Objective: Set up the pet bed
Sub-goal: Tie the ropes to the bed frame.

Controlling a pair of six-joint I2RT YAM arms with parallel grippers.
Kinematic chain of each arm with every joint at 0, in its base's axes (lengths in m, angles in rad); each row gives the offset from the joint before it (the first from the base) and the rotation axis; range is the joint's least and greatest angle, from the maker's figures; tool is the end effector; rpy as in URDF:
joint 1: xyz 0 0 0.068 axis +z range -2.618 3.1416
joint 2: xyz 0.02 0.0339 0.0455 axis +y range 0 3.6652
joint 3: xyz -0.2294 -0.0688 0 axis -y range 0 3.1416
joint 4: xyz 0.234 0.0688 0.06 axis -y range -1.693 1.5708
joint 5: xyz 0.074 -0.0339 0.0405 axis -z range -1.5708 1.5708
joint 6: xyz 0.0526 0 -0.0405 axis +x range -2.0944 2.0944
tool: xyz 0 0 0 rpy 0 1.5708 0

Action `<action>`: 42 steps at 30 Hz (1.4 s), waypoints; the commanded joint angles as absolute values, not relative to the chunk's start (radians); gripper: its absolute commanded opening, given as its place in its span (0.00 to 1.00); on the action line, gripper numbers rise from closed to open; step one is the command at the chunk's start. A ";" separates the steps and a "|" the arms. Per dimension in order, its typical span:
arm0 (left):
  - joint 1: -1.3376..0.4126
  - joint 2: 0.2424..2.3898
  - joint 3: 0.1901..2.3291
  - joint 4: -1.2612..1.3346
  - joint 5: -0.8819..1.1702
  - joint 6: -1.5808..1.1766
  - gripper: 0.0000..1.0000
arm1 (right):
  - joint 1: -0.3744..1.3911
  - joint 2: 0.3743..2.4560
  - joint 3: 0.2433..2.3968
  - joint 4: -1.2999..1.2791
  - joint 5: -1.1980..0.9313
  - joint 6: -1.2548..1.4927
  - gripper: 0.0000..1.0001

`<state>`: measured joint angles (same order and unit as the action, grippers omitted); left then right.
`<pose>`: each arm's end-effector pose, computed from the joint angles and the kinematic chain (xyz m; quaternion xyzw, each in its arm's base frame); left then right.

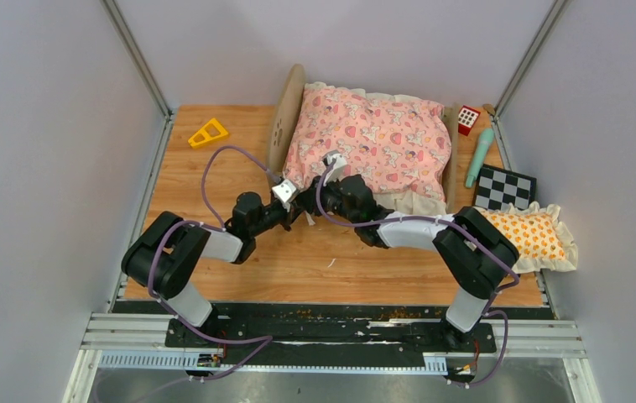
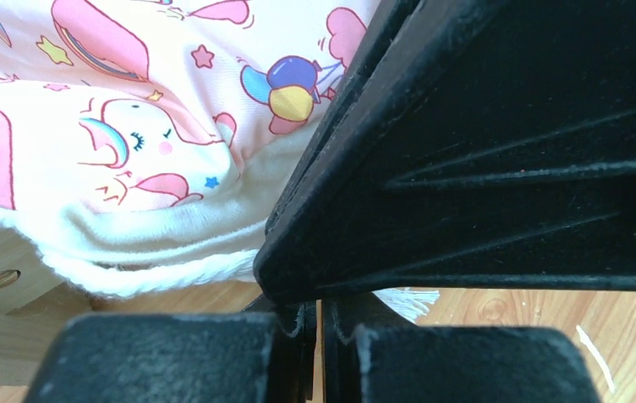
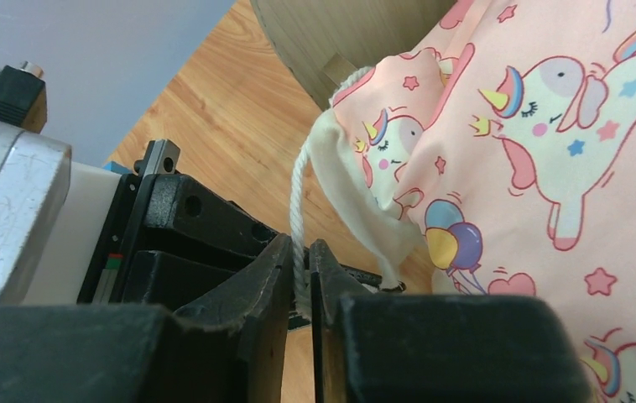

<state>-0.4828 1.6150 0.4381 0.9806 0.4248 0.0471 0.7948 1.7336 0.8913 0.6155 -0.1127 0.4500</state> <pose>0.2512 -0.1561 0.1258 0.3269 0.6942 -0.2931 0.5703 0.2625 0.2759 0.1768 -0.1686 0.7637 0.3982 0.4793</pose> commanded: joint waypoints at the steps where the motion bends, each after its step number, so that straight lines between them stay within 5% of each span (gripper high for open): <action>1: -0.485 1.623 0.498 1.029 0.432 0.022 0.00 | 0.789 1.701 0.923 0.605 -0.118 0.434 0.15; 21: -0.483 1.694 0.635 0.840 0.379 -0.025 0.00 | 0.732 1.598 0.882 0.569 -0.095 0.429 0.40; 25: -0.483 1.693 0.628 0.853 0.378 -0.022 0.00 | 0.706 1.603 0.904 0.508 -0.093 0.425 0.28; 29: -0.484 1.691 0.626 0.857 0.380 -0.023 0.00 | 0.682 1.620 0.919 0.473 -0.139 0.443 0.02; 42: -0.483 1.696 0.613 0.882 0.389 -0.029 0.00 | 0.674 1.715 0.998 0.405 -0.201 0.423 0.00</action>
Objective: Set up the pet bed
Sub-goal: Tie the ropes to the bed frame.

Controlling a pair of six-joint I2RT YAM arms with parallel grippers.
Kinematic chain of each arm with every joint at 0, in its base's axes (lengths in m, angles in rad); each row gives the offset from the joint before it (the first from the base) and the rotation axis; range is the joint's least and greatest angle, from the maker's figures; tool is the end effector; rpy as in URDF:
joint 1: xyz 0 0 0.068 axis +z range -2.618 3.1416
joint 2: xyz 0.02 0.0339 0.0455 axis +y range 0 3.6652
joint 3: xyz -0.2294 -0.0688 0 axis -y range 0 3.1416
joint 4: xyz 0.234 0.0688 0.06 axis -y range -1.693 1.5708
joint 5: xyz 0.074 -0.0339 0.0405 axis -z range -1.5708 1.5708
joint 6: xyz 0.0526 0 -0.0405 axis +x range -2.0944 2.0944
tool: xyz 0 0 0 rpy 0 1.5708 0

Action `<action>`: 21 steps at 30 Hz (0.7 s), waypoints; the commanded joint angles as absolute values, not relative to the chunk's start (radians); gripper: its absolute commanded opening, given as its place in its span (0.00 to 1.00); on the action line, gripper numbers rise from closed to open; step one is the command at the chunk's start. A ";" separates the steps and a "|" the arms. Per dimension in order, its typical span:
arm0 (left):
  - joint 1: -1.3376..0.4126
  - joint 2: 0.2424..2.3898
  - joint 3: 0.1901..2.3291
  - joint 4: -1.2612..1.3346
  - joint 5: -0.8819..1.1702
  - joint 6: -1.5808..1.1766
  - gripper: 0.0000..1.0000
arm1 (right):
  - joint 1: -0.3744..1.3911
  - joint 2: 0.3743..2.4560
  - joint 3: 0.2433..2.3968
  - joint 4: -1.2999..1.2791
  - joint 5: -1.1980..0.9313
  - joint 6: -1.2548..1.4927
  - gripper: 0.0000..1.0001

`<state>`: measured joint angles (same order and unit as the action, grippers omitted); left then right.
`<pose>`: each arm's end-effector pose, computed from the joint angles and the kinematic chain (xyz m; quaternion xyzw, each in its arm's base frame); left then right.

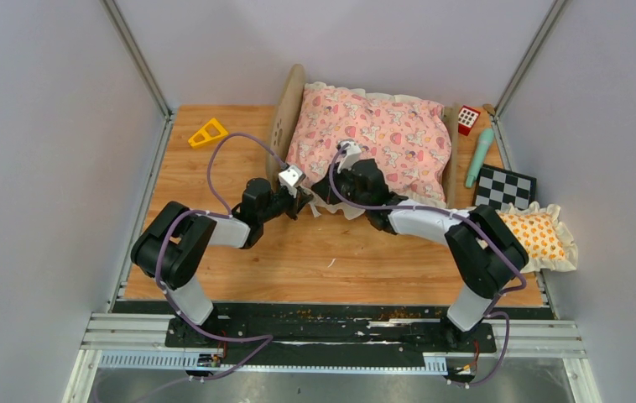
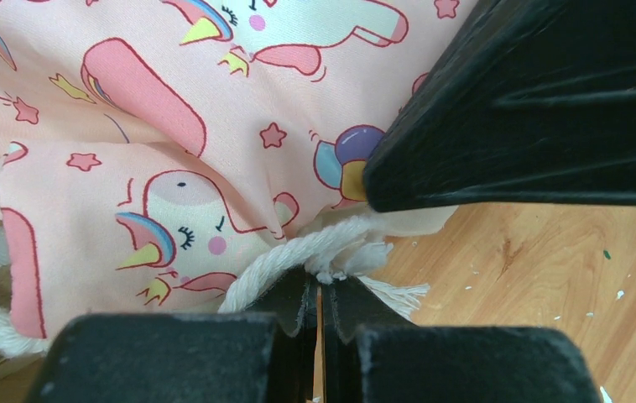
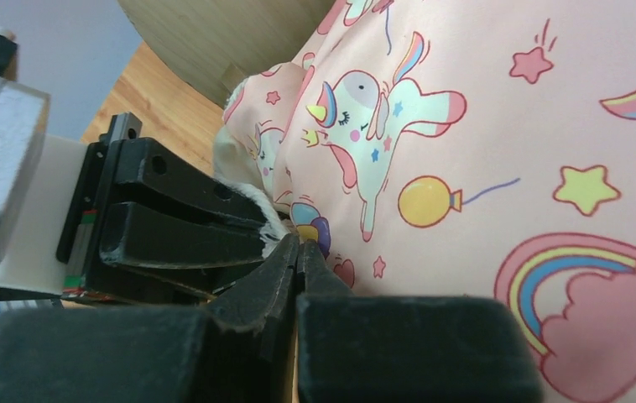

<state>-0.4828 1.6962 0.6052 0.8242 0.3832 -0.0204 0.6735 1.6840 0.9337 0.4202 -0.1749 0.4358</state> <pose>0.2817 -0.1699 0.1288 0.2913 0.7331 -0.2949 0.5392 0.2890 0.2423 0.1850 -0.1465 0.7988 0.3654 0.4549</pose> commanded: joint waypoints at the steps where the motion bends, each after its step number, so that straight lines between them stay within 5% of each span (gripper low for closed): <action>1: -0.484 1.696 0.612 0.883 0.390 -0.029 0.00 | 0.674 1.720 1.004 0.402 -0.193 0.423 0.00; 21: -0.484 1.684 0.609 0.882 0.399 -0.018 0.00 | 0.674 1.768 1.073 0.308 -0.234 0.350 0.00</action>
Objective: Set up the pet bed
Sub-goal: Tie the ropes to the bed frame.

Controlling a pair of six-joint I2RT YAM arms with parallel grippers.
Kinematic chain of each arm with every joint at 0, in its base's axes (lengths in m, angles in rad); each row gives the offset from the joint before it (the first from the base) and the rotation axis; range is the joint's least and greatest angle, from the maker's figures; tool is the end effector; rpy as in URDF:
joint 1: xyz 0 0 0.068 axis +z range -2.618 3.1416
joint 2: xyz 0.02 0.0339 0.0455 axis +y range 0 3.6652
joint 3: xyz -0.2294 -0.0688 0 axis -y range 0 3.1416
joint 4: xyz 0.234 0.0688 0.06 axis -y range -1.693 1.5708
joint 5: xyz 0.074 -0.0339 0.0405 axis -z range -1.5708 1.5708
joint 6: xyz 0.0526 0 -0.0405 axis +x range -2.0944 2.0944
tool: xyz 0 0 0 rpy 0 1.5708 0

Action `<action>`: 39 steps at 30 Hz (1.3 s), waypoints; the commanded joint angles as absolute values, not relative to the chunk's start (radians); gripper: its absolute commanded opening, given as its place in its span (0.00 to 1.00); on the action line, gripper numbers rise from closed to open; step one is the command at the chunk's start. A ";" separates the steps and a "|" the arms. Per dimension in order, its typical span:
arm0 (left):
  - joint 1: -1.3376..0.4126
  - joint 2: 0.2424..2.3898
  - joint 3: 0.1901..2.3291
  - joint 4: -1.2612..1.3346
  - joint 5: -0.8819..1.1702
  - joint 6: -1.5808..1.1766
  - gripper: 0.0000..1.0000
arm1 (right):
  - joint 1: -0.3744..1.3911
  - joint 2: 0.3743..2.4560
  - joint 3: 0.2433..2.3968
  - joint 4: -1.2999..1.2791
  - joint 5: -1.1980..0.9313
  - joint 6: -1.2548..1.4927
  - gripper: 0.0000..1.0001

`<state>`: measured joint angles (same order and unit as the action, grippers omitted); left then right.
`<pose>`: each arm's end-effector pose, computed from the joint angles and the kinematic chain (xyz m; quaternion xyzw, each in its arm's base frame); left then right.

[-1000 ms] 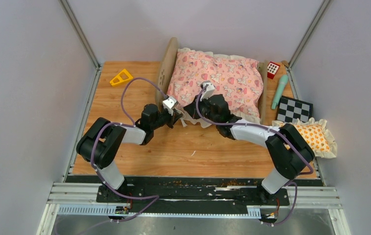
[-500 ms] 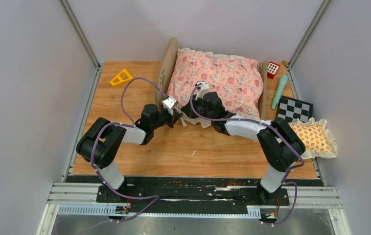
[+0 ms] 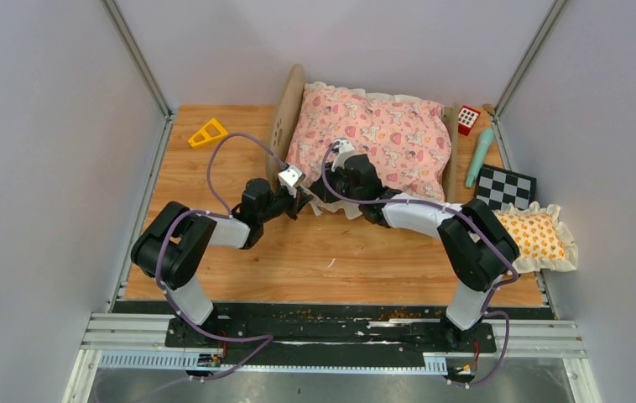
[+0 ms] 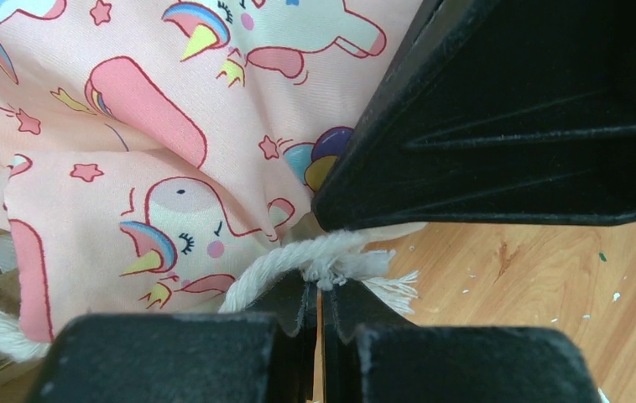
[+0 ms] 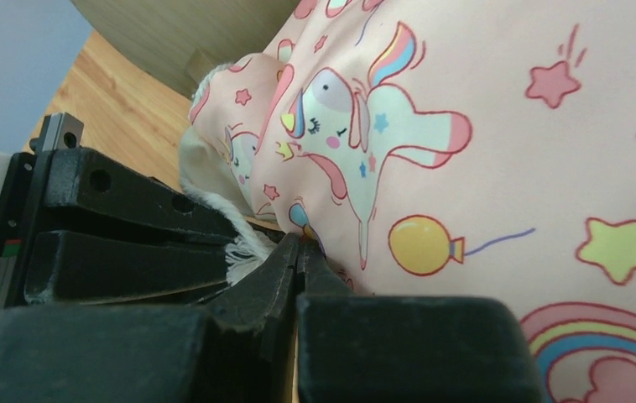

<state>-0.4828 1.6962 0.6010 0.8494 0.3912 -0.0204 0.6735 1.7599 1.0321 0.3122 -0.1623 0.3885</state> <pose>0.2813 -0.1701 0.1307 0.2936 0.7255 -0.2986 0.5462 0.3018 0.2517 0.1771 -0.1624 0.8203 0.3341 0.4349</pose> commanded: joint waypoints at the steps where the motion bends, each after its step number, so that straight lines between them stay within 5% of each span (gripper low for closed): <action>1: -0.483 1.685 0.610 0.883 0.399 -0.020 0.00 | 0.674 1.769 1.076 0.303 -0.252 0.343 0.00; 28: -0.483 1.704 0.624 0.875 0.417 -0.018 0.00 | 0.641 1.819 1.089 0.404 -0.597 0.428 0.00; 39: -0.483 1.700 0.624 0.882 0.416 -0.023 0.00 | 0.641 1.820 1.095 0.347 -0.574 0.405 0.00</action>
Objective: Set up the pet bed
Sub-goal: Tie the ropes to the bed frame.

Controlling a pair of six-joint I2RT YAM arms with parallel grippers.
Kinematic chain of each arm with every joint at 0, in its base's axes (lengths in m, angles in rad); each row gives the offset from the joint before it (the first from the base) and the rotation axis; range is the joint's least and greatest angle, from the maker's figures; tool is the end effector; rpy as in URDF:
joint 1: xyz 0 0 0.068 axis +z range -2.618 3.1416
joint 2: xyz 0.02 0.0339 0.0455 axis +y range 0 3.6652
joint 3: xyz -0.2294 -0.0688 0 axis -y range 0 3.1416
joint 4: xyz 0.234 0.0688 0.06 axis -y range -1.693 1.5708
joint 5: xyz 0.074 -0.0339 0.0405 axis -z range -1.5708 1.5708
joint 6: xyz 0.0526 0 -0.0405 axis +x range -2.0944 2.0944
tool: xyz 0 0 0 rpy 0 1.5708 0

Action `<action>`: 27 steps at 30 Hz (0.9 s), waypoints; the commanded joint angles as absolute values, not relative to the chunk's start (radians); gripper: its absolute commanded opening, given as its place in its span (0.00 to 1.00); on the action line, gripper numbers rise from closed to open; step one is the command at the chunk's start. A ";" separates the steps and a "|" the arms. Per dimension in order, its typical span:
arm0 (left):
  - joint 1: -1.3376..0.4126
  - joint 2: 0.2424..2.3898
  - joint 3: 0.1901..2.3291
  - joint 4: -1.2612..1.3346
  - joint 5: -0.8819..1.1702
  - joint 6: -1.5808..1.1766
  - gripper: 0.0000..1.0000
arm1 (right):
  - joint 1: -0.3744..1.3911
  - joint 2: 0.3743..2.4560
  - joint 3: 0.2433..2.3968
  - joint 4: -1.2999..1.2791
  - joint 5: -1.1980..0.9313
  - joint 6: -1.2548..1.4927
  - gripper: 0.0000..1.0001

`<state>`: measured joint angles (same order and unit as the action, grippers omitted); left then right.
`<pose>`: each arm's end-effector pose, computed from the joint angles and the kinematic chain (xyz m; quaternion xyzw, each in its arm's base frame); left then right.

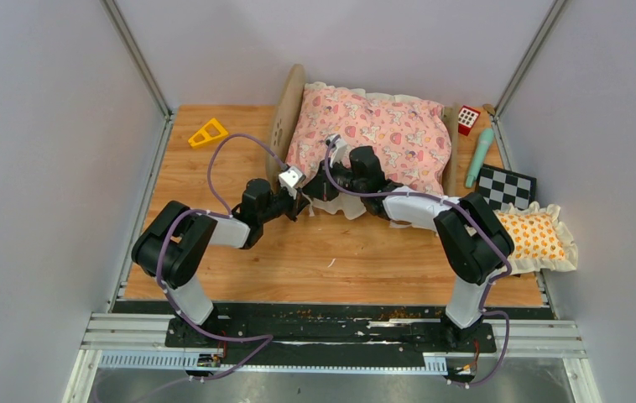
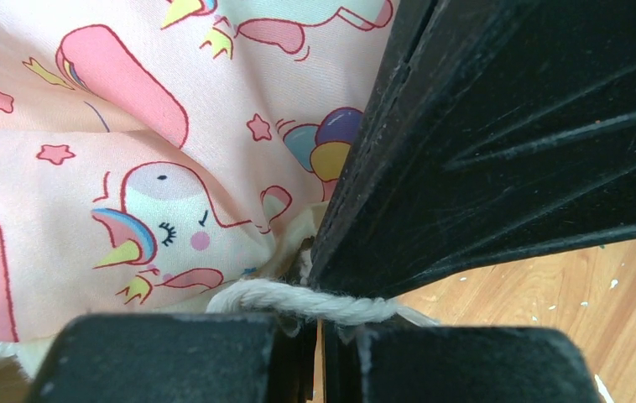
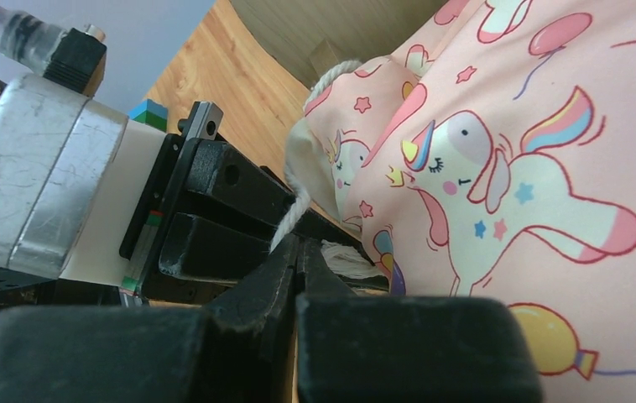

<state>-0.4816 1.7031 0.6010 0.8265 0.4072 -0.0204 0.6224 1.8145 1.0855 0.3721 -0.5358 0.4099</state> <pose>0.2803 -0.1700 0.1260 0.2973 0.7325 -0.3029 0.5322 0.3106 0.2559 0.1833 -0.2341 0.7716 0.4606 0.3711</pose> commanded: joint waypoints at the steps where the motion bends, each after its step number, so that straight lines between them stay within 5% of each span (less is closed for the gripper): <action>1: -0.483 1.698 0.624 0.881 0.416 -0.023 0.00 | 0.642 1.819 1.098 0.325 -0.555 0.390 0.00; 9: -0.483 1.700 0.630 0.880 0.421 -0.029 0.00 | 0.641 1.831 1.123 0.229 -0.491 0.328 0.24; 17: -0.483 1.704 0.634 0.885 0.431 -0.032 0.00 | 0.644 1.857 1.134 0.257 -0.566 0.365 0.34; 22: -0.484 1.705 0.642 0.884 0.441 -0.037 0.00 | 0.644 1.887 1.155 0.255 -0.632 0.401 0.33; 27: -0.484 1.694 0.638 0.895 0.439 -0.033 0.00 | 0.643 1.917 1.174 0.233 -0.673 0.427 0.20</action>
<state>-0.4770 1.7096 0.6010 0.7734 0.4179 -0.0250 0.6155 1.8790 1.1465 0.2749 -0.5465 0.3843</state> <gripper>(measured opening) 0.009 0.240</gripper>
